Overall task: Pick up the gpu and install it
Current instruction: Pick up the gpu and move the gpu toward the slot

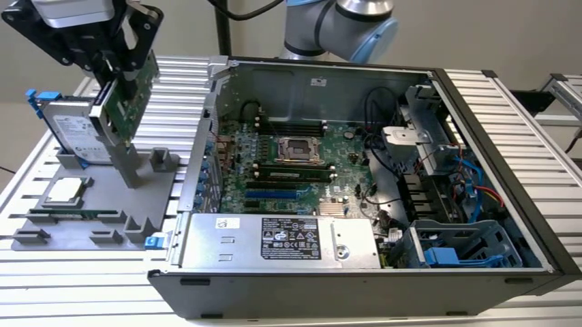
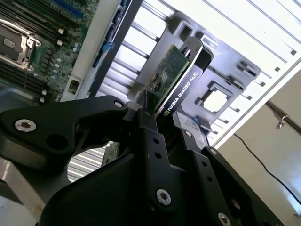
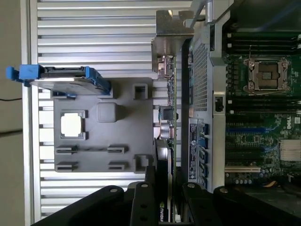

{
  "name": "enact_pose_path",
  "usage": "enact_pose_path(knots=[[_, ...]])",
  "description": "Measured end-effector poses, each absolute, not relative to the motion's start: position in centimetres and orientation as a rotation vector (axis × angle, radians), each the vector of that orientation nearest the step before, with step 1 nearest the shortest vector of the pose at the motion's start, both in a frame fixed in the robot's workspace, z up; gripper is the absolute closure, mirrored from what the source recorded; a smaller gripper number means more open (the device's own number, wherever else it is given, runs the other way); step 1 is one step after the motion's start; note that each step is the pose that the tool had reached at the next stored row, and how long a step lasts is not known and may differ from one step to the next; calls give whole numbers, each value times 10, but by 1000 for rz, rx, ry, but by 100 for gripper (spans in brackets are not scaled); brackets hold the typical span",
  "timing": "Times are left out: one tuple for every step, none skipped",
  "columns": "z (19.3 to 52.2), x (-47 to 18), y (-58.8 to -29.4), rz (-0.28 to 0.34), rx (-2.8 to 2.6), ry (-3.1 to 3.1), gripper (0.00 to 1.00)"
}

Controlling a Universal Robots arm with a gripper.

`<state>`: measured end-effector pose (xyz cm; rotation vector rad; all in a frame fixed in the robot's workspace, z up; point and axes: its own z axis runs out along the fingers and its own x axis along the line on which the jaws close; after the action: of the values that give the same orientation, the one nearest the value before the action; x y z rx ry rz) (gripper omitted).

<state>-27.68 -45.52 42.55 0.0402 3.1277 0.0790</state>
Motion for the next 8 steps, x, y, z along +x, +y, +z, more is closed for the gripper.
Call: enact_pose_path(knots=[[425,-275,-455,79,40,3128,100],[425,-273,-455,79,40,3128,100],[425,-271,-455,79,40,3128,100],[425,-269,-455,79,40,3128,100],[425,-267,-455,79,40,3128,100],[425,-265,-455,79,40,3128,100],[425,-263,-455,79,40,3128,100],[425,-261,-455,79,40,3128,100]])
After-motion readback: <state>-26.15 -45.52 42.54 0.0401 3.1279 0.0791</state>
